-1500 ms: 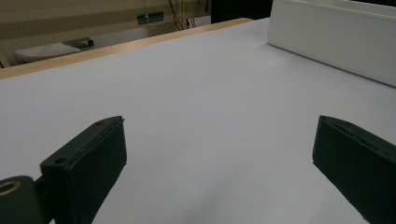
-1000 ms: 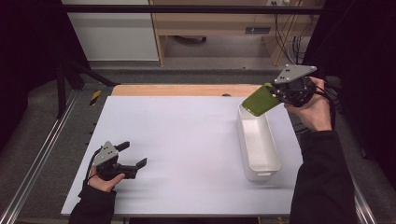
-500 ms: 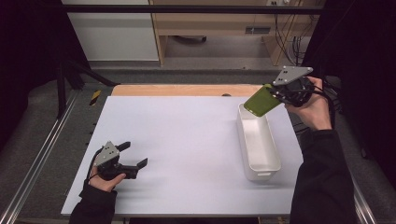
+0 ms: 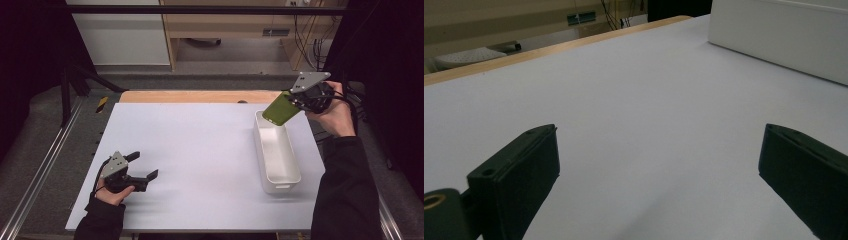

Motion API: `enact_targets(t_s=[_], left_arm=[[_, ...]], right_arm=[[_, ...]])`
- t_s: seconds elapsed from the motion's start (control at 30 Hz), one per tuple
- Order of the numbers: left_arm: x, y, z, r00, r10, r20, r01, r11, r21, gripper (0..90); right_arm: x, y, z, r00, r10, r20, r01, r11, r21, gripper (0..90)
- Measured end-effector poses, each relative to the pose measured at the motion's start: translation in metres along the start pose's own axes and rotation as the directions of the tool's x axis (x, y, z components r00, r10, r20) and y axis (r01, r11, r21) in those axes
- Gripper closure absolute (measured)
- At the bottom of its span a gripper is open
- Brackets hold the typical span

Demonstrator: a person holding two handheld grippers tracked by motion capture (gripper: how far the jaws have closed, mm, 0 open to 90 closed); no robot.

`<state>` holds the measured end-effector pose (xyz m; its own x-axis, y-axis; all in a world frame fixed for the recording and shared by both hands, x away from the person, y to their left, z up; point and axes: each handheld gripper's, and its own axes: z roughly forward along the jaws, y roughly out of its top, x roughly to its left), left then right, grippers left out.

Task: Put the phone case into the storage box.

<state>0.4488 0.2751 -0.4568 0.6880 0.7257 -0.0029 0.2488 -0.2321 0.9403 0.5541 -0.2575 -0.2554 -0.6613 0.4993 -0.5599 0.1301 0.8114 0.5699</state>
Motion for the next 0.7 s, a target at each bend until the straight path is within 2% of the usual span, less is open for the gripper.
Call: enact_targets(t_s=[0.27,0.7], left_arm=[[0.000,0.000,0.002,1.0000,0.002,0.004,-0.002,1.0000,0.003,3.0],[0.000,-0.002,0.006,0.9999,0.012,0.005,-0.012,0.9998,0.016,3.0]], right_arm=[[-0.002,-0.002,0.011,0.9978,-0.052,-0.041,0.053,0.9986,0.012,78.9],[-0.009,-0.005,0.026,0.9874,-0.130,-0.091,0.131,0.9914,0.008,78.8]])
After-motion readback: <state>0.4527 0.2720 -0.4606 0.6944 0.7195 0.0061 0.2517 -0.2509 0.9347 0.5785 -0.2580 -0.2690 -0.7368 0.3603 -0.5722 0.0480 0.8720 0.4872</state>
